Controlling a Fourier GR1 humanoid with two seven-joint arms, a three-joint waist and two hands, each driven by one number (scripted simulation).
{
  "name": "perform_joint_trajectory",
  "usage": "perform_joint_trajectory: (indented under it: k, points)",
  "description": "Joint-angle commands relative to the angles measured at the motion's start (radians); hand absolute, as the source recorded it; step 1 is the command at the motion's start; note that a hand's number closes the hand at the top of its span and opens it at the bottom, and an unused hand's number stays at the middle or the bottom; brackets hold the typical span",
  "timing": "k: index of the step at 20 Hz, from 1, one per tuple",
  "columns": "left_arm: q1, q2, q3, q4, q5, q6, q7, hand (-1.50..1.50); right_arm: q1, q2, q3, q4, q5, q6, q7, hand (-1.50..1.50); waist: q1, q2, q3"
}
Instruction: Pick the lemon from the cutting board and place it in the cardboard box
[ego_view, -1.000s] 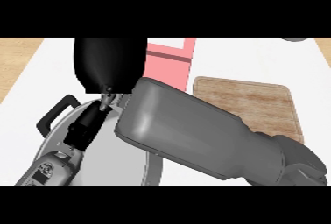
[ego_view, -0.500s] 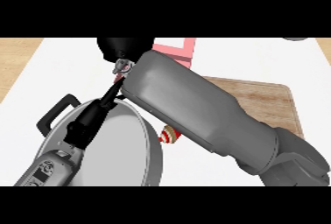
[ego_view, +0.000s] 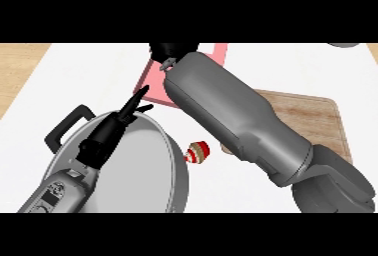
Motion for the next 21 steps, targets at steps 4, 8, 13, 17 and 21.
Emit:
perform_joint_trajectory:
  k: [4,8,13,17,21]
  points:
    - [-0.041,-0.008,0.017,0.036,-0.004,-0.003,0.008,0.00,0.132,0.006,-0.078,0.059,-0.143,-0.219,-0.003,-1.50,0.012,0.013,-0.013]
    - [-0.043,-0.003,0.014,0.026,0.003,-0.014,0.010,0.00,0.166,0.006,-0.093,0.113,-0.193,-0.309,-0.122,-1.50,0.018,0.015,-0.013]
    - [-0.001,-0.026,0.000,0.041,0.002,0.003,-0.017,0.00,0.177,0.006,-0.102,0.030,-0.220,-0.534,-0.174,-1.50,0.006,0.007,-0.012]
    - [-0.006,-0.002,0.016,0.025,0.003,0.007,0.003,0.00,0.214,0.006,-0.190,0.003,-0.233,-0.740,-0.286,-1.50,-0.018,0.007,-0.010]
    - [0.054,-0.007,0.010,0.018,-0.004,0.025,-0.032,0.00,0.236,0.006,-0.264,-0.106,-0.305,-0.795,-0.365,-1.50,-0.050,-0.009,-0.011]
